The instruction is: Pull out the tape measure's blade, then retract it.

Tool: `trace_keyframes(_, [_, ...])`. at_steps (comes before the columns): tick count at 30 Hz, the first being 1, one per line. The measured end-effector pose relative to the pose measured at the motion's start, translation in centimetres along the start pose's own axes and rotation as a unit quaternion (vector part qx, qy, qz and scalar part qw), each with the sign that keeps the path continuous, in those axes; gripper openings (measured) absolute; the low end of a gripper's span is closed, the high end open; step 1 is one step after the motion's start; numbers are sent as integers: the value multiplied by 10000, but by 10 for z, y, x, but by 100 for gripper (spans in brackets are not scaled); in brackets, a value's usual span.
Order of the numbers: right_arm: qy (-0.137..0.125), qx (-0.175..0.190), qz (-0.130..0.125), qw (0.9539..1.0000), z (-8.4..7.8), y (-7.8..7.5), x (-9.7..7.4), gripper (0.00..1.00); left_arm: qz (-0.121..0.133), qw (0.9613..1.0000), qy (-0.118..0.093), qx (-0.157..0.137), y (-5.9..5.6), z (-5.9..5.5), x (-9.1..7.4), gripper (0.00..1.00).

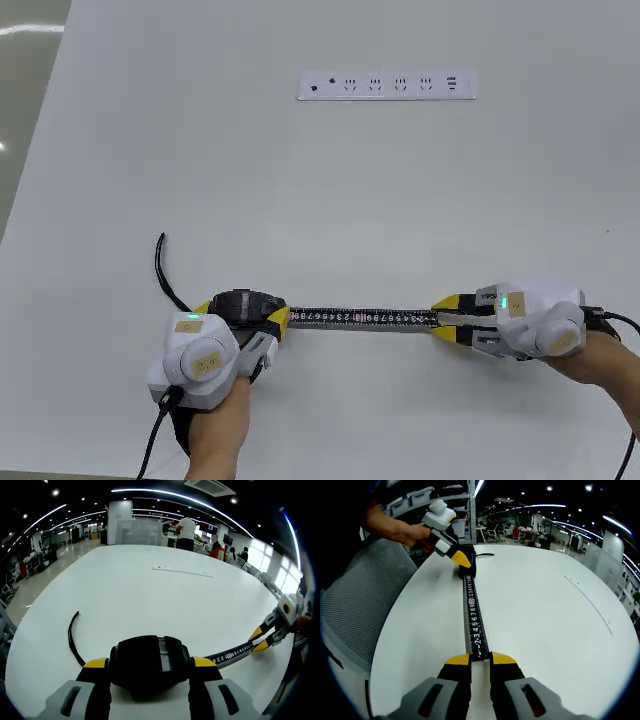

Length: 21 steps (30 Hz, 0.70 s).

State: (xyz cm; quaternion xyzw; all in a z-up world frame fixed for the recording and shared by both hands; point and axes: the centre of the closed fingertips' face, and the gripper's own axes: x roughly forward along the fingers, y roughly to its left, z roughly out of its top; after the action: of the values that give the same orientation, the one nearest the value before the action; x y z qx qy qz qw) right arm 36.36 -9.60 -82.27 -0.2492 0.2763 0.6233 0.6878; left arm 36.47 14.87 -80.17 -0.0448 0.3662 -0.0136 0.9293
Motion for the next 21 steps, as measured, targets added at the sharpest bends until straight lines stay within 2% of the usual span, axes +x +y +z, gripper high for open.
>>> trace_keyframes(21, [-77,5,13,10000,10,2,9,11,-25,10000,17,-27,0,0,0,59])
